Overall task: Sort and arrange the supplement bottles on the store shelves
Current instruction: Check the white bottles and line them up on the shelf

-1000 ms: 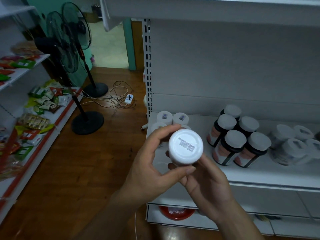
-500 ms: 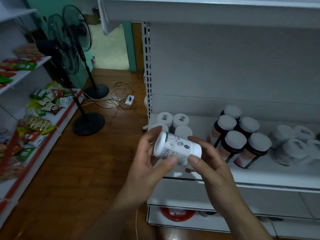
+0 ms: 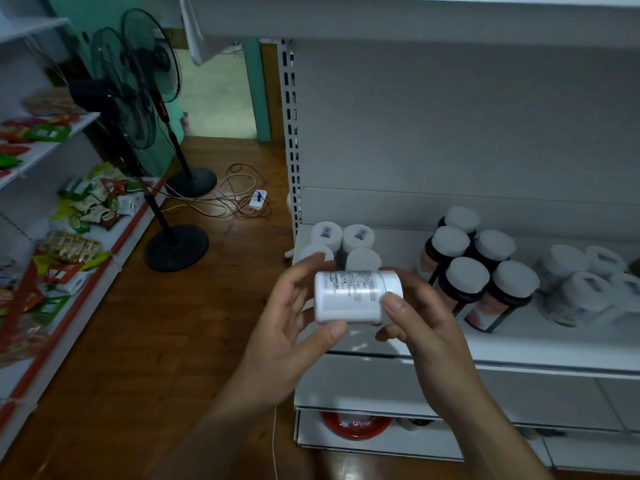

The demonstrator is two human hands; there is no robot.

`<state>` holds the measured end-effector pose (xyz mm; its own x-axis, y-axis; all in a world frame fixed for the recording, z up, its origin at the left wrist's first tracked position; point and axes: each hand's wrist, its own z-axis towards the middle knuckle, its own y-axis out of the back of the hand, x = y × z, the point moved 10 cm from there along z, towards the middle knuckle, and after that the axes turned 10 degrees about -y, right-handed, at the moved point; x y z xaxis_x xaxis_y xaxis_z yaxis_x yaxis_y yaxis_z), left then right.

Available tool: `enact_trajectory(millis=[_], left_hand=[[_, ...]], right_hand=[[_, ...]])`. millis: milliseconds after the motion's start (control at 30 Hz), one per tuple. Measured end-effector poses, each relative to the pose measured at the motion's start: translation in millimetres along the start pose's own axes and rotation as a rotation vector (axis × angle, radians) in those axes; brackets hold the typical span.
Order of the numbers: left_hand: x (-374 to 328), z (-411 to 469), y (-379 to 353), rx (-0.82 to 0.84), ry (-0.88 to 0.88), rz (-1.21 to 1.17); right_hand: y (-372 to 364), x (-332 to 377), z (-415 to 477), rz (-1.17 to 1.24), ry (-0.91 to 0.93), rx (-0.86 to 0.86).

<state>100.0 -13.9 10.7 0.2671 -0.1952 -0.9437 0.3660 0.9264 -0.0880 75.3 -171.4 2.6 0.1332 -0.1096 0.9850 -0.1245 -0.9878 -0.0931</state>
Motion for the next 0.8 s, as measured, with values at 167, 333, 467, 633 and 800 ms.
enact_trajectory(millis=[167,333,467,633,800], left_hand=[[3.3,1.3,1.8,-0.033,0.037,-0.031],[0.6,0.5,0.2,-0.003,0.001,0.025],[-1.5,1.0,3.4,-0.023,-0.005,0.044],[3.6,-0.2,2.2,-0.009,0.039,0.043],[1.2,-2.5,3.5,0.008,0.016,0.103]], right_hand=[[-1.8,3.2,-3.7,-0.039,0.022,0.032],[0.3,0.9,-1.0,-0.016,-0.003,-0.011],[-1.6,0.2,-3.8,-0.067,-0.007,0.018],[-1.8,3.1,-4.2,-0.082,0.016,0.010],[-3.3,-2.7,-4.0,-0.046,-0.031,0.014]])
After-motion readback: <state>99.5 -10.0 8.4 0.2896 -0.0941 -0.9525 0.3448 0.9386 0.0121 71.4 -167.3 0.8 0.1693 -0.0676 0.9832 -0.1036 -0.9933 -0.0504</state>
